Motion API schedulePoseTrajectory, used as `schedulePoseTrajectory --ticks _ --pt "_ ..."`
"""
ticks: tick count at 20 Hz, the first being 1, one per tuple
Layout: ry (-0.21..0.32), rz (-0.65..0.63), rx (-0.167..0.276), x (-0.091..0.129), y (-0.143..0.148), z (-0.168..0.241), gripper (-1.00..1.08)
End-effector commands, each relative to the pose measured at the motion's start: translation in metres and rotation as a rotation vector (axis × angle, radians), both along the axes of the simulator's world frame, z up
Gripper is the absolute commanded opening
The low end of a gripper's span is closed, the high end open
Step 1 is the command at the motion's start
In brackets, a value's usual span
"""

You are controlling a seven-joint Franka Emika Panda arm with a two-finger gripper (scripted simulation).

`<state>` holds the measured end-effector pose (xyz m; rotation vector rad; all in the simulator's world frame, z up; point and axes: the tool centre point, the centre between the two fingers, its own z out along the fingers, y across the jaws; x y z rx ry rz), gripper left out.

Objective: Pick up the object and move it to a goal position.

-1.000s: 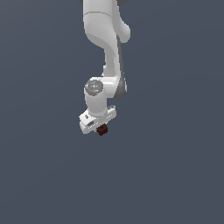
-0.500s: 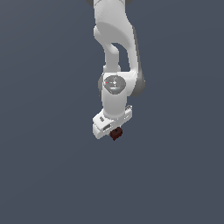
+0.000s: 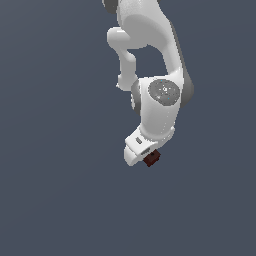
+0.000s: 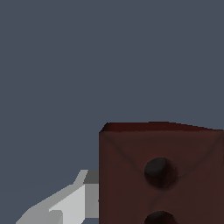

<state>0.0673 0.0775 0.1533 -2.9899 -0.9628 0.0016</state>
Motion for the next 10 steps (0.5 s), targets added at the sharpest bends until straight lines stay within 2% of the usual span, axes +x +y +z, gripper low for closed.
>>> schedulePoseTrajectory --ticks 1,10 --pt "-0.001 -0.001 0.000 0.010 0.012 0.010 -1.00" --pt "-0.001 -0.001 0.000 0.029 0.036 0.027 -1.00"
